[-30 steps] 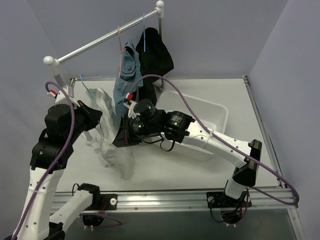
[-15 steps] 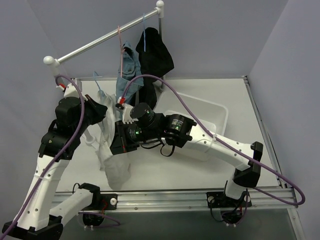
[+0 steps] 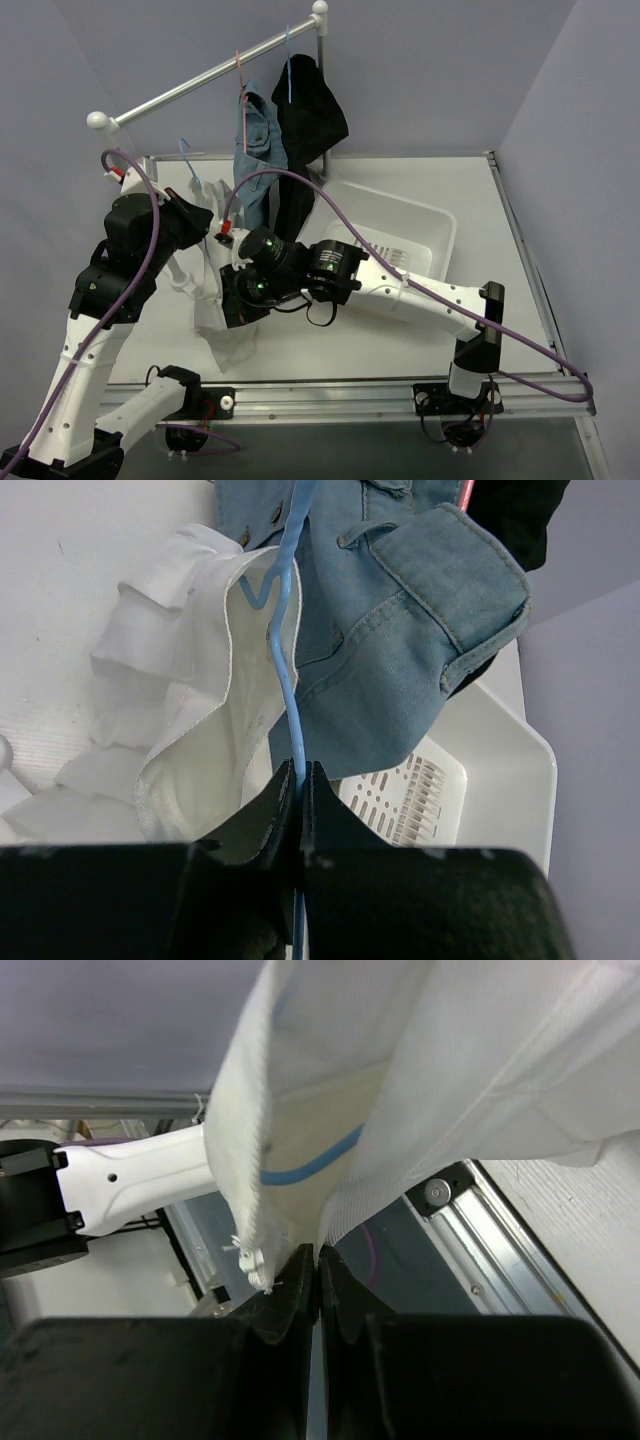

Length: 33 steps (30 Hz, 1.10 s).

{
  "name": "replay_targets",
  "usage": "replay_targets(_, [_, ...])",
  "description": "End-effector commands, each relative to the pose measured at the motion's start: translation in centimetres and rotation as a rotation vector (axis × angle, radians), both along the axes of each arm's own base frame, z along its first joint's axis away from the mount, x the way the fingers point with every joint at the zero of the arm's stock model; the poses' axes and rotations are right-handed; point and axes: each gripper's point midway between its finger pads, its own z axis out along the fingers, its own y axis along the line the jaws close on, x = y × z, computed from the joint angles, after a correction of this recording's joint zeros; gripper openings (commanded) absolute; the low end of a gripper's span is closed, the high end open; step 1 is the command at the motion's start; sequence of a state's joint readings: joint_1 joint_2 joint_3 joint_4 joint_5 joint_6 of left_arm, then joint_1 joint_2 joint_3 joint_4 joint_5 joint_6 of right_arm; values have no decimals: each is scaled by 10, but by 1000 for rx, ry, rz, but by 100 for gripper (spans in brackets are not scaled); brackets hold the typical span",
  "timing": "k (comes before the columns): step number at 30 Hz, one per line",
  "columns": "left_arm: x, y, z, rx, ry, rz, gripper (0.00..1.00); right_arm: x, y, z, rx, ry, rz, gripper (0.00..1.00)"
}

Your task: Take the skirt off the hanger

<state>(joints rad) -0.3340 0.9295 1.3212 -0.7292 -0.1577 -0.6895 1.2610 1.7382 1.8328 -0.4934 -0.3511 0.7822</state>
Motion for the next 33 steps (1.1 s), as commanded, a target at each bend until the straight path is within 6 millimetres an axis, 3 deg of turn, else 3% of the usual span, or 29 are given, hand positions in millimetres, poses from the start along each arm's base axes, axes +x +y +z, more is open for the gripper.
replay_targets(1, [8, 9, 62, -73, -183, 73, 2, -47, -3, -4, -57, -31, 166, 0])
replay_targets(4, [9, 7, 59, -70, -174, 66, 2, -49, -5, -4, -70, -48, 169, 0])
replay_targets(9, [3, 10, 48, -26, -157, 63, 2, -26, -16, 5, -86, -138, 55, 1])
replay_targets(12, [-1, 16, 38, 34, -138, 65, 2, -18, -24, 27, -33, -184, 0, 3])
replay_targets(13, [-1, 17, 36, 49, -137, 64, 2, -20, -26, 48, 29, -210, -13, 2])
replay_targets(16, [0, 20, 27, 111, -134, 50, 2, -12, -37, 88, 139, -255, -84, 3])
replay_targets(18, [2, 19, 20, 126, -118, 44, 2, -9, -38, 98, 176, -269, -100, 3])
replay_targets(21, [3, 17, 10, 113, -102, 44, 2, -11, -36, 96, 178, -265, -72, 2])
replay_targets(25, [7, 17, 3, 98, -88, 60, 2, -24, -16, 83, 165, -233, 16, 2])
replay_targets(30, [13, 10, 8, 83, -91, 66, 2, -29, -5, 71, 128, -221, 62, 0])
replay_targets(33, [16, 0, 15, 72, -96, 59, 2, -37, 2, 50, 86, -190, 111, 0])
